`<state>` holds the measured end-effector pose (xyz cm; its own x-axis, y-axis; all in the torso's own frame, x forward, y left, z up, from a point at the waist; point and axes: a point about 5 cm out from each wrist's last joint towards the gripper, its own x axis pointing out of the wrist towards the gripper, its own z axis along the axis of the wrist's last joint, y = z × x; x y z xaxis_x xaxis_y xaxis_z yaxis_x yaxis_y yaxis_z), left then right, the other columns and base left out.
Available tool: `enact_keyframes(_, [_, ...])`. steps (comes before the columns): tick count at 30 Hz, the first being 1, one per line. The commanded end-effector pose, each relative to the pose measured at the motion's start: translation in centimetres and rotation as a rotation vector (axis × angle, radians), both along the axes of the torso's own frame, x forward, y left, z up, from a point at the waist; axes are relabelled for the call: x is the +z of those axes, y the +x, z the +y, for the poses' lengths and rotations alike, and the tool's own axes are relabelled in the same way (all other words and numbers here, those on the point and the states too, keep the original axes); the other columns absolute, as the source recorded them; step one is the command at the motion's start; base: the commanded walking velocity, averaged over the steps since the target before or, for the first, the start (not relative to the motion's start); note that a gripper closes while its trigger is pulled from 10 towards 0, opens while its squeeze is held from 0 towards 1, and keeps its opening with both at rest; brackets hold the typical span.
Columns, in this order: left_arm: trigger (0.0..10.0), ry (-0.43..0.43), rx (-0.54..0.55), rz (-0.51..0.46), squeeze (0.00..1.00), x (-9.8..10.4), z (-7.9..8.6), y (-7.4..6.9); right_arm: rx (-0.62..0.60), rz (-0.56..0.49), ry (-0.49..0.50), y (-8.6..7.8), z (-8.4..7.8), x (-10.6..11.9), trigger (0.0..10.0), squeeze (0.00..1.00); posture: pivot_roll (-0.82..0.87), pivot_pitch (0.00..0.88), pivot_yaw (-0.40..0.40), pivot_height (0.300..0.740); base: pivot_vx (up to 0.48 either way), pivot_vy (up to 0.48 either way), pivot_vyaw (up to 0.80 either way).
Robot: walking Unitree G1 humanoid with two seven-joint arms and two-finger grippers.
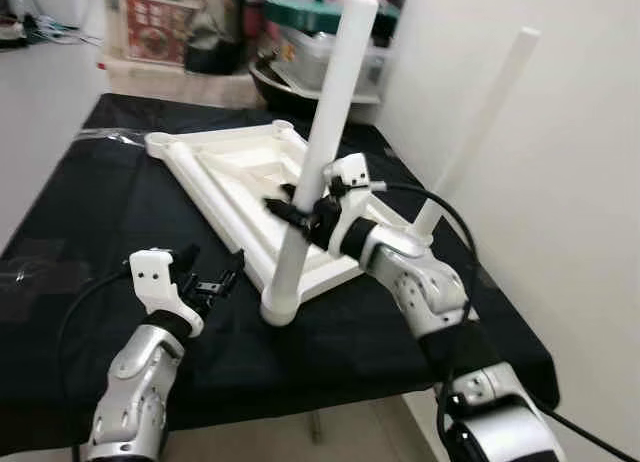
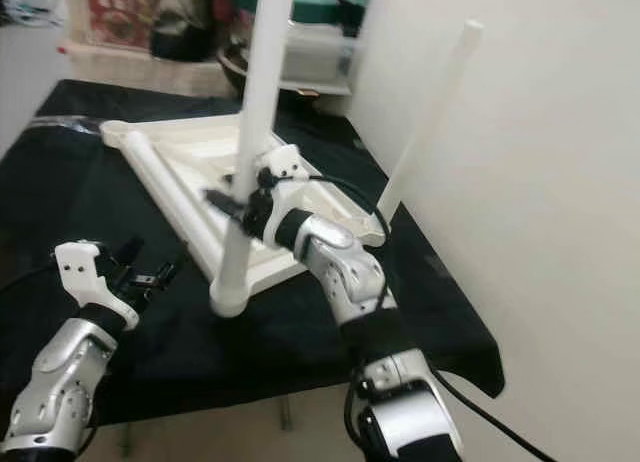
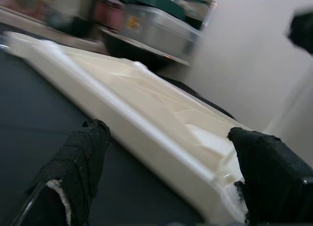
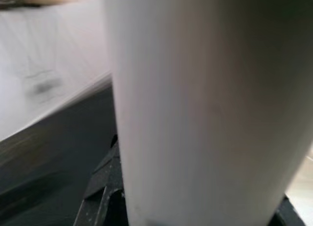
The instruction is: Building children table
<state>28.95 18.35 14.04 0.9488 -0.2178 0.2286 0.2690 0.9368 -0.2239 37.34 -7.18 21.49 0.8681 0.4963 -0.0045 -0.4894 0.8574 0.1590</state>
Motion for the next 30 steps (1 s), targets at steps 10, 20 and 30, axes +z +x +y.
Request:
enact_keyframes(10, [10.0,-0.008,-0.027,-0.002,0.0,0.0,-0.3,-0.1,-0.098,0.232,0.04,-2.9,-0.1,-6.4,10.0,1.0,0.16,0.0,-0.206,0.74,0.0,0.0,0.0])
enact_keyframes(20, [10.0,-0.013,-0.022,-0.005,0.0,0.0,-0.4,0.0,0.521,-0.157,0.146,-4.9,0.5,1.5,10.0,0.0,0.17,0.0,-0.221,0.74,0.0,0.0,0.0])
enact_keyframes(30, [10.0,-0.017,-0.021,-0.006,0.0,0.0,-0.5,0.1,0.748,-0.196,0.083,-5.0,2.0,1.0,0.0,0.0,0.2,0.0,-0.242,0.74,0.0,0.0,0.0])
